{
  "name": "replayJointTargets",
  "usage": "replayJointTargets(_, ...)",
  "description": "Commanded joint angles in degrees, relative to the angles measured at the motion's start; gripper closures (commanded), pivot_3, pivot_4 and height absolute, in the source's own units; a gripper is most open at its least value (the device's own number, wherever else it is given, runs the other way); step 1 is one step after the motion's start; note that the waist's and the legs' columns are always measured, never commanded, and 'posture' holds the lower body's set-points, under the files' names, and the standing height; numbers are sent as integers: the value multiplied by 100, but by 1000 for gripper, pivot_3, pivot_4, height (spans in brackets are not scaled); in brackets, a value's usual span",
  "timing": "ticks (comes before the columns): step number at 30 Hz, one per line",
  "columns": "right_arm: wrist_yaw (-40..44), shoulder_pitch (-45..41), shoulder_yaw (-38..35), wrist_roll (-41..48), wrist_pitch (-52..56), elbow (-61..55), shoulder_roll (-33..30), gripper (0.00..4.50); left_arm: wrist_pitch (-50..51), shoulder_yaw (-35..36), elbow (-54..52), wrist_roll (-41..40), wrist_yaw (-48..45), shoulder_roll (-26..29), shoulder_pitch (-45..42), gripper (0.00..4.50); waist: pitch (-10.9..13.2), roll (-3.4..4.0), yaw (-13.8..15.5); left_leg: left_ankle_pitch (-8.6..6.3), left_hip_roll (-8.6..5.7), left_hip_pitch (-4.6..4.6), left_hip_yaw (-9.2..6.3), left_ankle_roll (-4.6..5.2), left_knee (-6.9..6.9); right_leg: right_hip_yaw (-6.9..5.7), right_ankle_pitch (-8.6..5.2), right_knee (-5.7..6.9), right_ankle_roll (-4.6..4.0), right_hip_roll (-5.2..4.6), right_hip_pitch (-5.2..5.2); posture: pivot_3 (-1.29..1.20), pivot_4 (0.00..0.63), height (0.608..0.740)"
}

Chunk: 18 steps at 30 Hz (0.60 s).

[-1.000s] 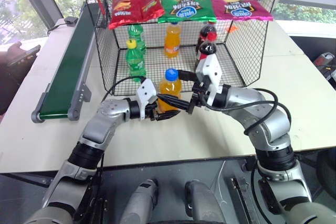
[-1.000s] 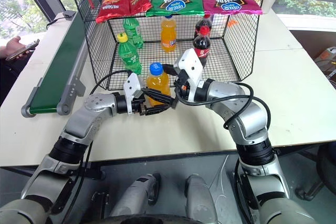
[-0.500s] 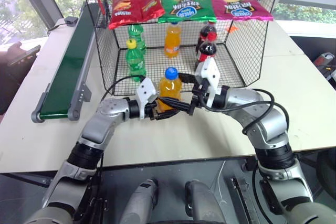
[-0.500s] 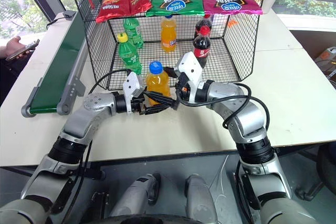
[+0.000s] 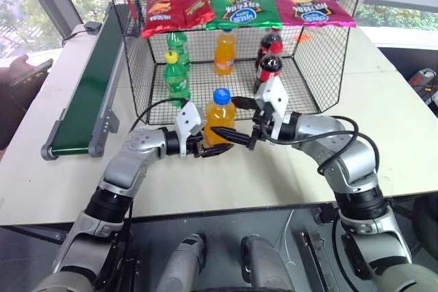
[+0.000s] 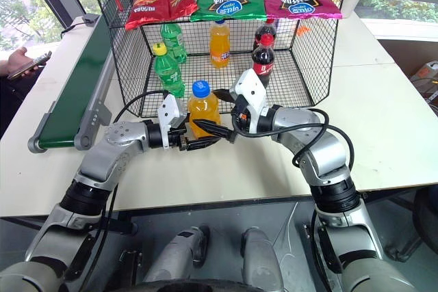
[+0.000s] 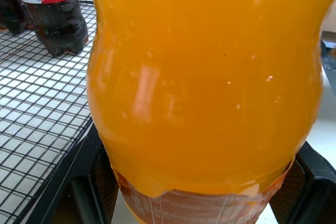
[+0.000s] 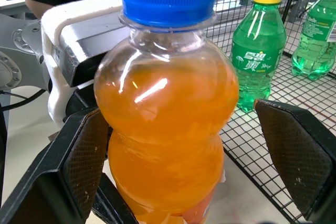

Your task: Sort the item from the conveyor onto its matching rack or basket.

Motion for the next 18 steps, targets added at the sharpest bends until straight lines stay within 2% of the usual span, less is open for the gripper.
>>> replayJointTargets(1,25,-62,-155,57,-115,-103,-29,255,-178,217,-348,-69,-10,23,-17,1533,0,0,-1,0,0,0,0,0,0,0,0,0,0,0,0,0,150,739)
replayJointTargets(3,23,-64,-162,60,-117,-111,-27,808,-175,218,-358,-68,-4,25,4,1533,0,0,-3,0,0,0,0,0,0,0,0,0,0,0,0,0,150,739)
replayJointTargets(6,32,-66,-174,72,-142,-114,-14,2282,-178,216,-362,-68,4,27,24,1533,0,0,1,0,0,0,0,0,1,0,0,1,0,0,0,0,150,739)
replayJointTargets(7,37,-66,-174,82,-151,-115,-13,2449,-182,215,-361,-68,7,27,27,1533,0,0,1,0,0,0,0,0,1,0,0,1,0,0,0,0,150,739)
replayJointTargets(18,-54,-117,-163,60,-113,-153,-26,2449,-24,202,-359,-16,128,31,37,1533,0,0,-1,0,0,0,0,0,3,0,1,2,1,0,1,0,150,739)
